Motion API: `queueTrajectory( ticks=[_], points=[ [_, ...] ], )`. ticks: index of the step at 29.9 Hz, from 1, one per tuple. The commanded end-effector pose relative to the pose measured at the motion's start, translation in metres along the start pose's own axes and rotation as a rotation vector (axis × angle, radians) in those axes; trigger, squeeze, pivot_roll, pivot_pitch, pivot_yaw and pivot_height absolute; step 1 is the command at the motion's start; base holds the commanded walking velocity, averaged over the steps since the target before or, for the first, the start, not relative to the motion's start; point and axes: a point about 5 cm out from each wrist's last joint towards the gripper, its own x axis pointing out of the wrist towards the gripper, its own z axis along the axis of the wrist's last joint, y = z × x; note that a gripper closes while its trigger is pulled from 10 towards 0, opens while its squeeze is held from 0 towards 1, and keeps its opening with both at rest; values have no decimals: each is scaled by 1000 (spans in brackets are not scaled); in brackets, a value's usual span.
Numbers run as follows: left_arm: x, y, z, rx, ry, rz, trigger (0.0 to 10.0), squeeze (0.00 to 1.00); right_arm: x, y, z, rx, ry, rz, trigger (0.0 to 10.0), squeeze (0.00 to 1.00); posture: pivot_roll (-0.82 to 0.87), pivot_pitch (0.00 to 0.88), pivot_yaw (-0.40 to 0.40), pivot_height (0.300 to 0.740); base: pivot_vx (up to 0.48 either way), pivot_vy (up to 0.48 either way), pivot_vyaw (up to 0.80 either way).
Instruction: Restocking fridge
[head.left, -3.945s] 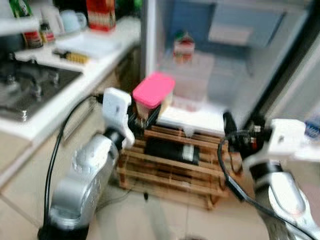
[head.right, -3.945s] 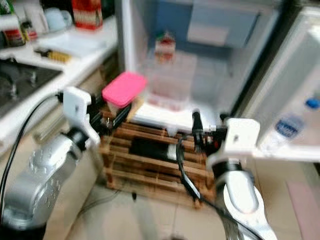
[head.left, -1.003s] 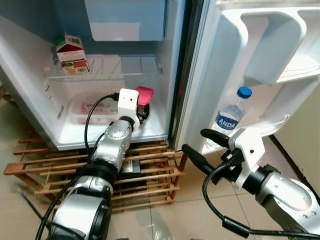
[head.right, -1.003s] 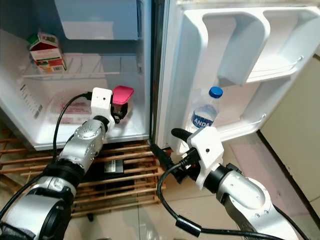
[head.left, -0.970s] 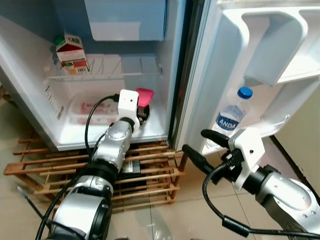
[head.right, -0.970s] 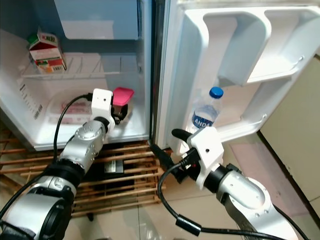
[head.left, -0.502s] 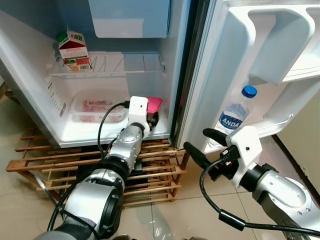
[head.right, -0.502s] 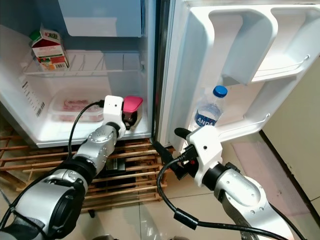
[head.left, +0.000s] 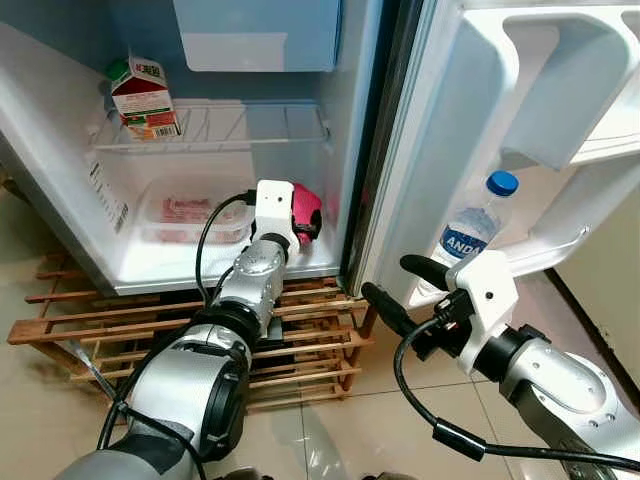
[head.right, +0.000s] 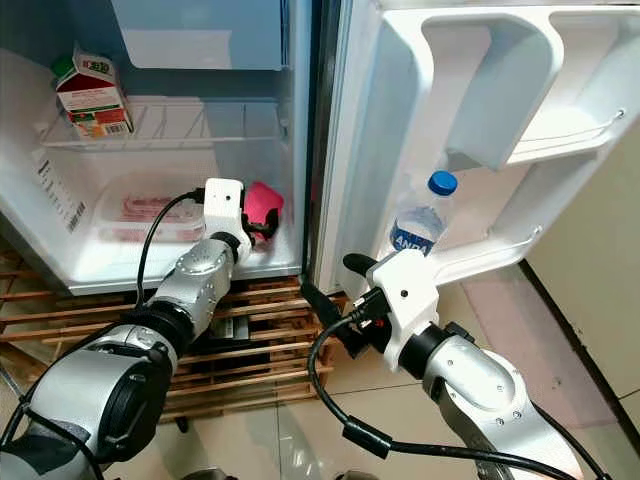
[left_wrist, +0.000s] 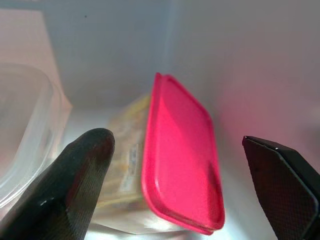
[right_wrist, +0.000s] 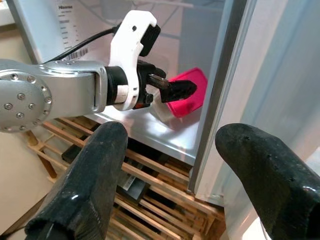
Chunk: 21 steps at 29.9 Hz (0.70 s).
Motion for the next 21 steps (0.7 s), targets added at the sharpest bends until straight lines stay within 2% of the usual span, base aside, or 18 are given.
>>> queueTrajectory(
  ticks=[1, 8, 13, 14, 15, 16, 17, 18, 21],
  points=[
    [0, 1, 0, 0, -4, -10, 10000, 1000, 2, -2, -1, -11, 1, -6, 10000, 0, -111, 54, -19, 740, 0, 0, 0],
    [-1, 3, -1, -5, -24, -20, 10000, 1000, 4, -1, -2, -6, -4, 0, 10000, 0, -107, 55, -15, 740, 0, 0, 0],
    [-3, -2, 5, -68, -83, -126, 10000, 1000, 4, 0, -1, -4, -15, -8, 10000, 0, -100, 52, -1, 740, 0, 0, 0],
    [-4, -2, 5, -70, -100, -158, 10000, 47, 4, 1, -1, -3, -19, -12, 10000, 0, -98, 49, 3, 740, 0, 0, 0],
    [-5, -2, 5, -67, -112, -177, 10000, 0, 3, 1, 0, -3, -21, -14, 10000, 0, -98, 49, 3, 740, 0, 0, 0],
    [-9, 4, 6, -43, -161, -194, 10000, 0, 3, 2, 1, 2, -31, -24, 10000, 0, -93, 48, 7, 740, 0, 0, 0],
    [-9, 4, 6, -43, -161, -194, 10000, 0, 3, 2, 1, 2, -31, -24, 10000, 0, -93, 48, 7, 740, 0, 0, 0],
    [-14, 12, 9, -43, -215, -194, 10000, 0, 3, 3, 1, 10, -41, -31, 10000, 0, -81, 44, 6, 740, 0, 0, 0],
    [-16, 15, 10, -47, -237, -196, 10000, 0, 4, 4, 1, 12, -45, -33, 10000, 0, -80, 44, 8, 740, 0, 0, 0]
  ],
)
